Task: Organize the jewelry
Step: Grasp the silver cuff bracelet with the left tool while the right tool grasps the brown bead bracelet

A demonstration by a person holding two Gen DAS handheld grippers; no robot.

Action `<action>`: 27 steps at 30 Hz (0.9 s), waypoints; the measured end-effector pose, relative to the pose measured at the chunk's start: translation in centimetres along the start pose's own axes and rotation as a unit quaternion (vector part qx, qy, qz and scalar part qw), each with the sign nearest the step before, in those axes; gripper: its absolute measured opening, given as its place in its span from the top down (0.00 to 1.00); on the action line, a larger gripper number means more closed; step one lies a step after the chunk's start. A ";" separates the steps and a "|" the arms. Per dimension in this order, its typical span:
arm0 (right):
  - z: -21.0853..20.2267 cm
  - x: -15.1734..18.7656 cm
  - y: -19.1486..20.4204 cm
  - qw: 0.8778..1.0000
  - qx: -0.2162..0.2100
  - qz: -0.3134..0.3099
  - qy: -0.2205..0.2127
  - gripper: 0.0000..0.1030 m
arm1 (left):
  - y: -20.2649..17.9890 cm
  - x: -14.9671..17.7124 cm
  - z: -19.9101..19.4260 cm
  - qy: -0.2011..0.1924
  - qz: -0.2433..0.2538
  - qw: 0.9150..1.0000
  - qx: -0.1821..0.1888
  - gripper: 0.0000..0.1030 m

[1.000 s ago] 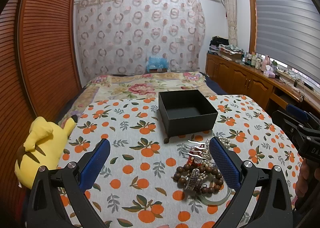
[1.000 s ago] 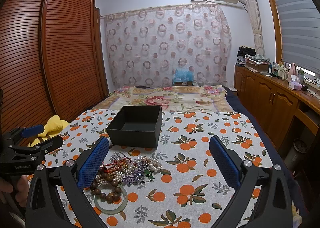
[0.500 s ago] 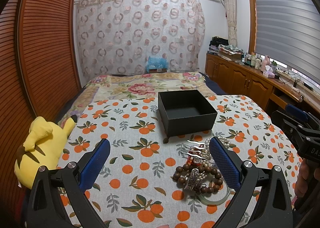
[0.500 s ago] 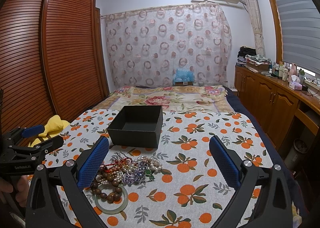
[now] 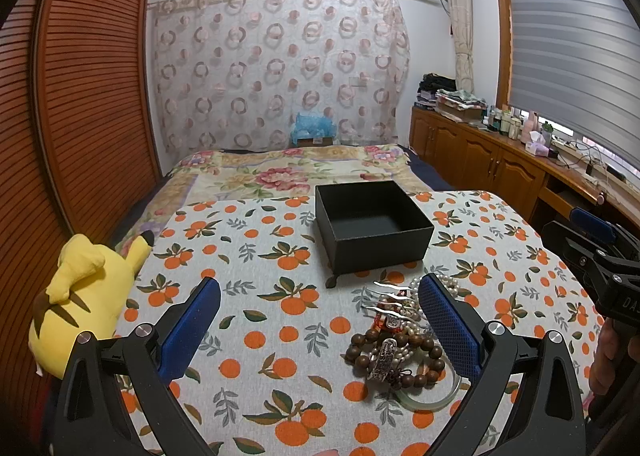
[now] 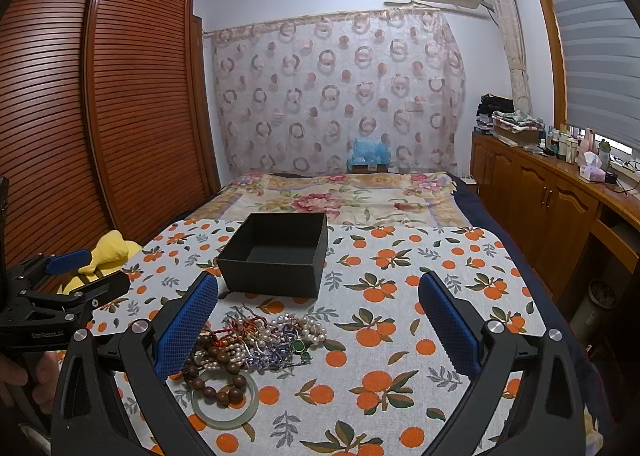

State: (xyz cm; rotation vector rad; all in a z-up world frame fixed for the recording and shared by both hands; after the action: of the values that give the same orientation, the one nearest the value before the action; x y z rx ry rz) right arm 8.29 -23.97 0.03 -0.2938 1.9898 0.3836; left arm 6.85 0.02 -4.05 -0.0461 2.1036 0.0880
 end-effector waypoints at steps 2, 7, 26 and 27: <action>0.0 0.0 0.0 1.000 0.000 0.000 0.000 0.02 | 0.0 0.0 0.0 0.000 0.000 1.000 0.000 0.07; 0.2 0.0 0.2 1.000 -0.002 0.001 0.003 0.02 | -0.5 -0.2 -0.3 0.004 0.000 1.000 0.001 0.07; 3.6 4.7 2.4 0.994 -0.063 -0.022 0.084 0.22 | -2.1 5.6 3.1 0.102 0.013 0.989 0.101 0.12; 3.8 5.0 2.5 0.993 -0.066 -0.023 0.090 0.23 | -2.4 5.9 3.2 0.108 0.015 0.988 0.109 0.15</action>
State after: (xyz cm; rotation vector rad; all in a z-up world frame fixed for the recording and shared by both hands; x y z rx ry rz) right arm 8.36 -20.32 -5.71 -0.4718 2.1338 0.4729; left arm 6.73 -2.05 -10.83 0.1114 2.3194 -0.1349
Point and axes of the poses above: each gripper's, at about its wrist camera, not at the fingertips, and z roughly the way its jaws point, y to its left, x to its underside, the point moved 8 cm from there along z, roughly the way its jaws point, and after that the axes turned 5 degrees about -x, right-handed, at the moved point
